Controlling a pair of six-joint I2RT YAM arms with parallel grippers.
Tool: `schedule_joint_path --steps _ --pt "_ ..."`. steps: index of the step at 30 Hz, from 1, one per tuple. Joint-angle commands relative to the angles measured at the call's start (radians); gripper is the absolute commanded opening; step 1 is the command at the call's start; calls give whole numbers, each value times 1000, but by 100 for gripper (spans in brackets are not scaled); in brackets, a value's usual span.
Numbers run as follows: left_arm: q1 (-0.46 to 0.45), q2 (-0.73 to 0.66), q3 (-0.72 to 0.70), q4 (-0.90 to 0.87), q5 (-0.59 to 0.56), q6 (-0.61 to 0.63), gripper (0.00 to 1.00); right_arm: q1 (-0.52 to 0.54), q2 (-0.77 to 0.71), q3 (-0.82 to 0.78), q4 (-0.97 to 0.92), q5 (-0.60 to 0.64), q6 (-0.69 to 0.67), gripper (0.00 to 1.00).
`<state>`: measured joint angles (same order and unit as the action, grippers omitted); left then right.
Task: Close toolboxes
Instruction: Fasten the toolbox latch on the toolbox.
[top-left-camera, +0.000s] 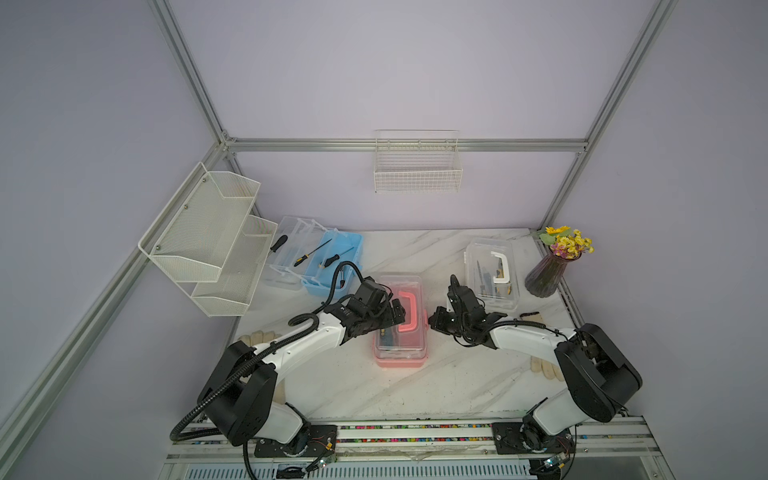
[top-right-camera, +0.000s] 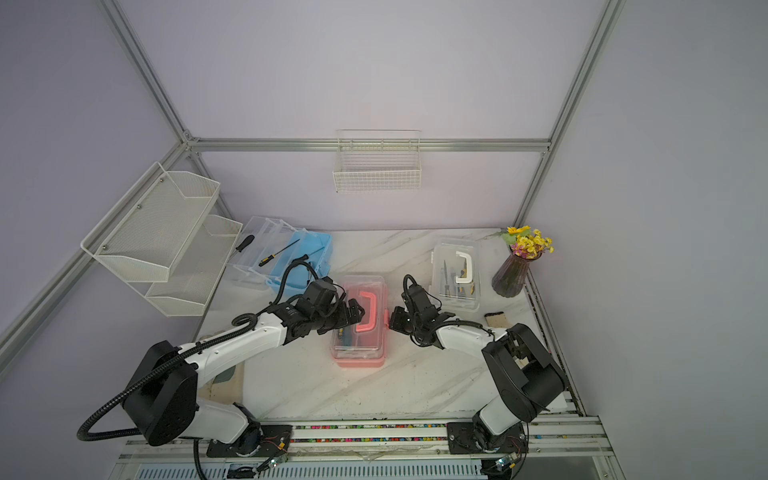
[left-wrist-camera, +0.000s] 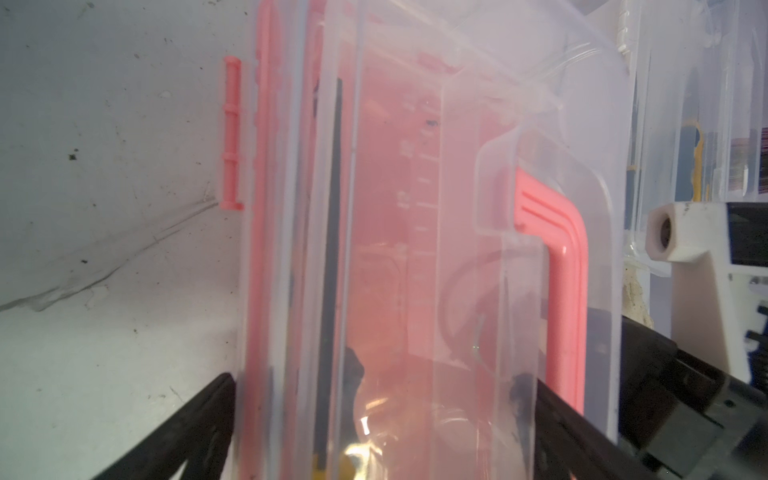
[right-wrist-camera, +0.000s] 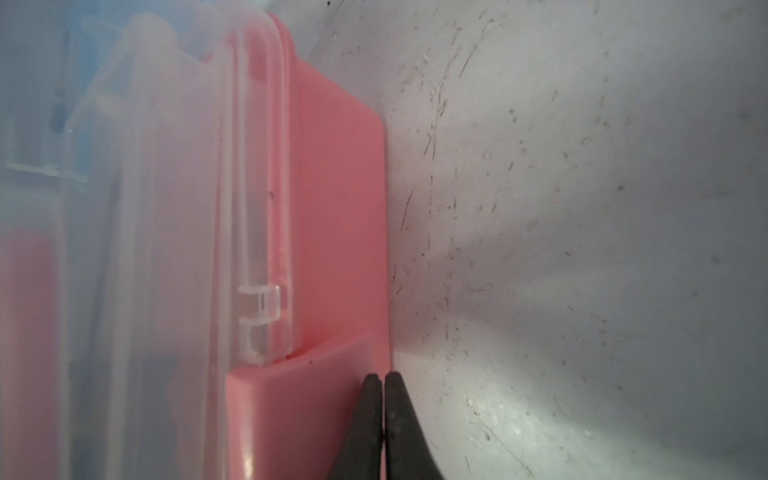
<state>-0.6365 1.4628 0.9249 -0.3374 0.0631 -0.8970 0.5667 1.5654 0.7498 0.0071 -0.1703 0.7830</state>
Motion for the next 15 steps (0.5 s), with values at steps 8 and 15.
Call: schedule_joint_path --steps 8,15 --pt "-38 96 37 19 122 -3 100 41 -26 13 166 -127 3 9" --pt "-22 102 69 15 70 -8 100 39 -70 162 -233 78 -108 24"
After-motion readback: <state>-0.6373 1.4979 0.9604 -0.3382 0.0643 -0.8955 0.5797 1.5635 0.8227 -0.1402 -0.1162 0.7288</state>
